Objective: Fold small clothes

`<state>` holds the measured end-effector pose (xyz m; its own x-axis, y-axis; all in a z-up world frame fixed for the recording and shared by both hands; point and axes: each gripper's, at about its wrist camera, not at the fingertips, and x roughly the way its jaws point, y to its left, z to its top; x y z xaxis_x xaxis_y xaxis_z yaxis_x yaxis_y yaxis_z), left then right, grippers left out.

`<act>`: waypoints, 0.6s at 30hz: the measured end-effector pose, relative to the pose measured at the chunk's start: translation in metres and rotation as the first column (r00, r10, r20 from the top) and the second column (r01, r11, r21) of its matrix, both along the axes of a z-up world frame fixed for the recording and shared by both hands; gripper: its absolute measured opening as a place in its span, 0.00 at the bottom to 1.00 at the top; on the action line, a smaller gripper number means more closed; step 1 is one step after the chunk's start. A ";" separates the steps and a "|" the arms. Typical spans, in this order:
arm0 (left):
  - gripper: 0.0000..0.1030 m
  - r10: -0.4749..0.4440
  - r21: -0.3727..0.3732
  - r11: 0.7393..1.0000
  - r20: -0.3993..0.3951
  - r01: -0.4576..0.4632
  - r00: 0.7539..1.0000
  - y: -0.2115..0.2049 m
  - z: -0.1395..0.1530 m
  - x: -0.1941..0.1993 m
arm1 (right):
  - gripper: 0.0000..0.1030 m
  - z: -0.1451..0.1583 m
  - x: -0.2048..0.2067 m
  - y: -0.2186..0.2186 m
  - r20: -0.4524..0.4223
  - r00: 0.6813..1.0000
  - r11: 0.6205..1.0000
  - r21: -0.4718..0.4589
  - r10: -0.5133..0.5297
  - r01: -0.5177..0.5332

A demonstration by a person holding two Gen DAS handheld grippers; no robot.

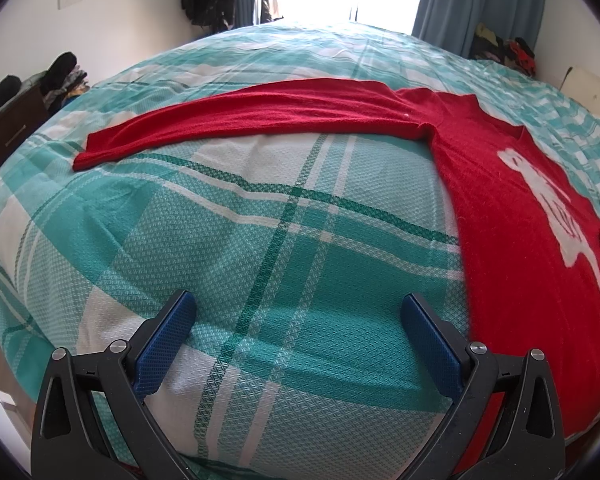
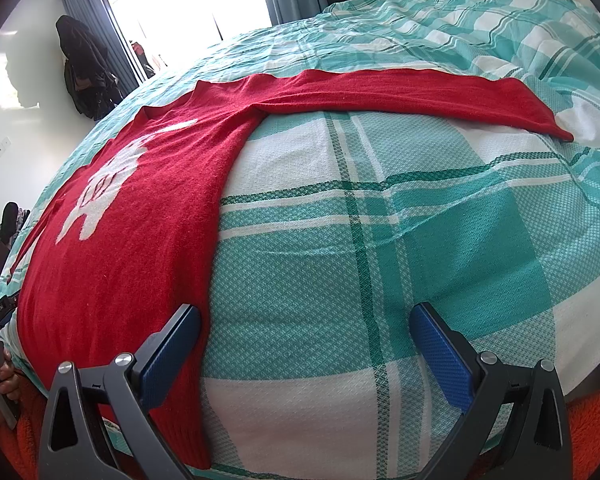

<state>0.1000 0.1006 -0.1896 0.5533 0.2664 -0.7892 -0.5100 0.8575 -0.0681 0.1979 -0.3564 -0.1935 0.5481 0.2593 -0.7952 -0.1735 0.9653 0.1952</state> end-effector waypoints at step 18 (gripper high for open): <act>0.99 -0.002 0.001 1.000 0.000 0.002 1.000 0.001 0.000 0.001 | 1.00 0.001 -0.001 0.000 0.000 1.000 1.000 0.002 0.000 0.000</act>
<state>0.1008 0.1014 -0.1898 0.5537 0.2665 -0.7889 -0.5085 0.8585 -0.0669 0.1974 -0.3565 -0.1930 0.5481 0.2610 -0.7947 -0.1734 0.9649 0.1973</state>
